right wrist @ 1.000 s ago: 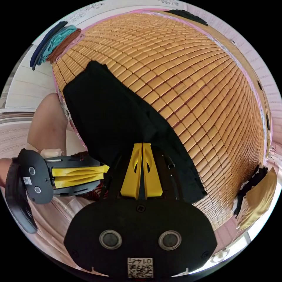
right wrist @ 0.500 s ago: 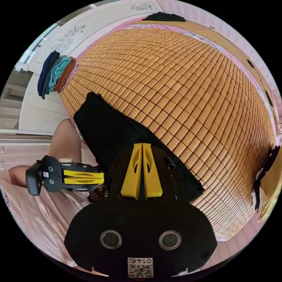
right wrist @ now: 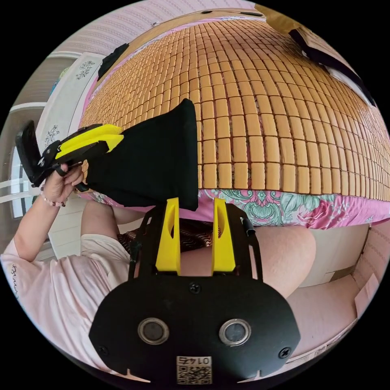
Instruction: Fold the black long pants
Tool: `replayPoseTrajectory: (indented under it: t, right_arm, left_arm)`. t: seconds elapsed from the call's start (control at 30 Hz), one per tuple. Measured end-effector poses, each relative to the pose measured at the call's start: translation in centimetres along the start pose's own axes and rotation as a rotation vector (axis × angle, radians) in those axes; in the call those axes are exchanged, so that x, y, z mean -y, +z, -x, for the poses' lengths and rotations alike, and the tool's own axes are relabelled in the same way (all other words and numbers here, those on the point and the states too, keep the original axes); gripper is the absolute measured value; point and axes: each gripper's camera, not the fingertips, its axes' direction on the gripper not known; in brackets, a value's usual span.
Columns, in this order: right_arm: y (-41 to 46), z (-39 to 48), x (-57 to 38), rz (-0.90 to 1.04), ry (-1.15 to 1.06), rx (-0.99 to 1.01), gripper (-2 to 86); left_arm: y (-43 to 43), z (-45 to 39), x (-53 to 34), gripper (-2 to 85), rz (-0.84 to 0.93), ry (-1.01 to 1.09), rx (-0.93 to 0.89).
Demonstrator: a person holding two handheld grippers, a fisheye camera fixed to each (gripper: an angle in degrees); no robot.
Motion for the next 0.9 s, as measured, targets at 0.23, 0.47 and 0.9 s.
replayPoseTrajectory:
  t: [0.23, 0.47, 0.9]
  right_arm:
    - [2.2, -5.3, -2.0, -0.029, -0.084, 0.138, 4.3]
    - [1.2, -11.7, -5.6, -0.144, -0.094, 0.266, 2.2]
    - [-5.6, -14.3, -13.0, -0.440, -0.301, 0.411, 2.3]
  left_arm:
    - [4.8, 1.7, 10.7, 8.9, 0.141, -0.050, -0.042]
    - [9.4, 1.8, 16.0, 1.5, 0.360, -0.101, -0.083]
    - [-3.0, 3.5, 17.3, 0.1, -0.116, -0.065, -0.394]
